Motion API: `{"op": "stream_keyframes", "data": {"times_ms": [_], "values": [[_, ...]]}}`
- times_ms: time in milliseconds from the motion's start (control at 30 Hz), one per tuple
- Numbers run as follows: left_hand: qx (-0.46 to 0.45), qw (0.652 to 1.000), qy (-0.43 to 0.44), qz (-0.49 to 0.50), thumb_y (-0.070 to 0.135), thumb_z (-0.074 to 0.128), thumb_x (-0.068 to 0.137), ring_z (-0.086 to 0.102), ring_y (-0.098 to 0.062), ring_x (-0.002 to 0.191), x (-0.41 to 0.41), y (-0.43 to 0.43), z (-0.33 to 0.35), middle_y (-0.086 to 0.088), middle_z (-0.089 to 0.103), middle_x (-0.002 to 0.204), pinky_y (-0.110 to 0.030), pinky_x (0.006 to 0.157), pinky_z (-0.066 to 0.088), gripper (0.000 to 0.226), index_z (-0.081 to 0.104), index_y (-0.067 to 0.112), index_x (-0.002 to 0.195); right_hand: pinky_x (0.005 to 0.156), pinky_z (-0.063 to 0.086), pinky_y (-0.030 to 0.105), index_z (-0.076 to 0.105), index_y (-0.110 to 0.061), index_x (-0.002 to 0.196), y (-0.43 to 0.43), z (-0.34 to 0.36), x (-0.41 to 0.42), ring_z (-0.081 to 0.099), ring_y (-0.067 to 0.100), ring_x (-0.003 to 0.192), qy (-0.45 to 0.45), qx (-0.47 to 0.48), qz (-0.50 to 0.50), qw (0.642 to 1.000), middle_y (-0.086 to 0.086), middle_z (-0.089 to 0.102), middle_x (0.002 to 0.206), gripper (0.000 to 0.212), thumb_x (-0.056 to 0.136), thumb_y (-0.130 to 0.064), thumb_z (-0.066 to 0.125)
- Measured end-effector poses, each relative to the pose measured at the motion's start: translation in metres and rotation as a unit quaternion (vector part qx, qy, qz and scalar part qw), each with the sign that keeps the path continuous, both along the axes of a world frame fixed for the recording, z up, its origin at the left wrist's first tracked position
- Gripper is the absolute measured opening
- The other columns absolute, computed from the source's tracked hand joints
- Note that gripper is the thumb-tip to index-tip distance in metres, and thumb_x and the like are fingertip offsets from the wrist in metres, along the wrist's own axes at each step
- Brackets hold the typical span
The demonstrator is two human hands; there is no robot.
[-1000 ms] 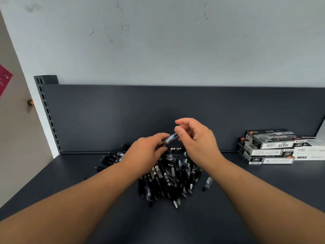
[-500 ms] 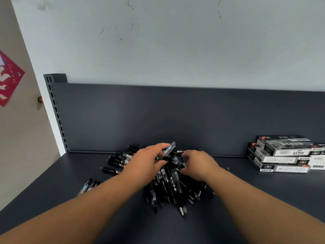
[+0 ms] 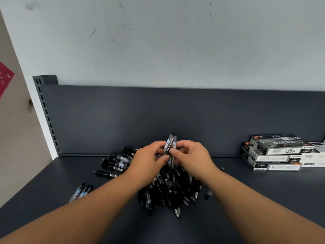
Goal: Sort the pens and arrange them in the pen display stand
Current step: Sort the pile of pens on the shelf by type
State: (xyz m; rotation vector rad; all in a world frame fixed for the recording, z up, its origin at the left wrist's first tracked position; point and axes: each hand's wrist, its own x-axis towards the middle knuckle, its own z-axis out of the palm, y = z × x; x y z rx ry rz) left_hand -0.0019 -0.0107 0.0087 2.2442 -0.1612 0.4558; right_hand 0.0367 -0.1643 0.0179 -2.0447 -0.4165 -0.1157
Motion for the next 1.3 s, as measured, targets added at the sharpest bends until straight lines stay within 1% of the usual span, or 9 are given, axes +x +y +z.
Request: {"op": "stream_keyframes", "data": {"times_ms": [133, 267, 367, 467, 633, 733, 967, 1133, 1300], "values": [[-0.011, 1.000, 0.017, -0.010, 0.020, 0.064, 0.089, 0.066, -0.002, 0.074, 0.000, 0.001, 0.007, 0.016, 0.072, 0.081, -0.011, 0.071, 0.048, 0.024, 0.067, 0.035, 0.108, 0.063, 0.055, 0.020, 0.072, -0.014, 0.098, 0.004, 0.013, -0.004, 0.068, 0.009, 0.067, 0.095, 0.141, 0.048, 0.984, 0.006, 0.072, 0.079, 0.011, 0.089, -0.018, 0.068], [0.011, 1.000, 0.022, 0.007, 0.023, 0.066, 0.088, 0.060, 0.008, 0.063, -0.003, 0.014, 0.015, 0.015, 0.069, 0.069, -0.002, 0.059, 0.039, 0.018, 0.068, 0.036, 0.100, 0.074, 0.059, 0.024, 0.072, -0.013, 0.101, 0.008, 0.023, -0.002, 0.072, 0.013, 0.078, 0.129, 0.154, 0.099, 0.975, 0.006, 0.075, 0.088, 0.013, 0.093, -0.019, 0.063], [0.008, 0.999, 0.026, 0.033, 0.022, 0.066, 0.088, 0.064, 0.000, 0.068, -0.005, 0.022, 0.014, 0.012, 0.070, 0.071, -0.011, 0.066, 0.046, 0.018, 0.068, 0.035, 0.101, 0.081, 0.054, 0.024, 0.071, -0.020, 0.105, 0.009, 0.016, 0.012, 0.068, 0.009, 0.082, 0.017, -0.027, 0.024, 0.999, -0.006, 0.073, 0.086, 0.015, 0.092, -0.022, 0.063], [0.016, 0.998, 0.022, 0.052, 0.024, 0.066, 0.088, 0.064, -0.006, 0.071, -0.009, 0.026, 0.011, 0.014, 0.069, 0.073, -0.018, 0.069, 0.048, 0.015, 0.069, 0.032, 0.101, 0.091, 0.049, 0.029, 0.064, -0.028, 0.121, 0.008, -0.004, 0.025, 0.062, 0.014, 0.103, -0.046, -0.287, -0.004, 0.957, -0.008, 0.068, 0.108, 0.032, 0.089, -0.029, 0.065], [0.024, 0.998, 0.032, 0.056, 0.027, 0.064, 0.090, 0.063, -0.002, 0.072, -0.014, 0.029, 0.007, 0.016, 0.067, 0.077, -0.013, 0.065, 0.042, 0.017, 0.067, 0.033, 0.106, 0.095, 0.047, 0.033, 0.063, -0.027, 0.121, 0.008, -0.035, 0.034, 0.060, 0.022, 0.110, -0.067, -0.374, -0.020, 0.925, -0.002, 0.068, 0.117, 0.030, 0.091, -0.028, 0.061], [0.022, 0.997, 0.037, 0.061, 0.026, 0.063, 0.090, 0.062, -0.003, 0.071, -0.015, 0.029, 0.007, 0.014, 0.068, 0.078, -0.013, 0.063, 0.042, 0.017, 0.068, 0.032, 0.105, 0.086, 0.050, 0.031, 0.069, -0.022, 0.106, 0.006, -0.031, 0.033, 0.064, 0.022, 0.098, -0.125, -0.295, -0.067, 0.945, 0.000, 0.071, 0.103, 0.018, 0.093, -0.024, 0.057], [-0.009, 0.997, 0.001, 0.074, 0.025, 0.062, 0.092, 0.061, 0.000, 0.079, -0.015, 0.022, 0.016, 0.018, 0.067, 0.080, -0.011, 0.070, 0.043, 0.017, 0.068, 0.032, 0.107, 0.072, 0.042, 0.004, 0.065, -0.026, 0.106, 0.008, 0.015, 0.001, 0.057, -0.004, 0.082, -0.215, 0.118, -0.092, 0.965, -0.011, 0.061, 0.095, 0.017, 0.093, -0.017, 0.061], [-0.030, 0.998, -0.020, 0.059, 0.024, 0.061, 0.092, 0.061, 0.000, 0.071, -0.023, 0.025, 0.030, 0.014, 0.069, 0.077, -0.012, 0.066, 0.043, 0.015, 0.068, 0.036, 0.098, 0.069, 0.051, 0.014, 0.068, -0.026, 0.104, 0.028, 0.027, -0.016, 0.060, -0.001, 0.071, -0.109, 0.182, -0.015, 0.977, -0.008, 0.070, 0.086, 0.015, 0.093, -0.020, 0.061], [-0.088, 0.991, 0.100, 0.004, 0.021, 0.065, 0.090, 0.059, 0.003, 0.058, -0.042, 0.059, 0.036, 0.009, 0.072, 0.074, -0.012, 0.059, 0.043, 0.011, 0.073, 0.026, 0.096, 0.063, 0.054, 0.021, 0.068, -0.015, 0.096, 0.058, 0.020, -0.029, 0.062, 0.006, 0.064, 0.045, 0.231, 0.076, 0.969, 0.003, 0.069, 0.079, 0.009, 0.094, -0.013, 0.059]]}}
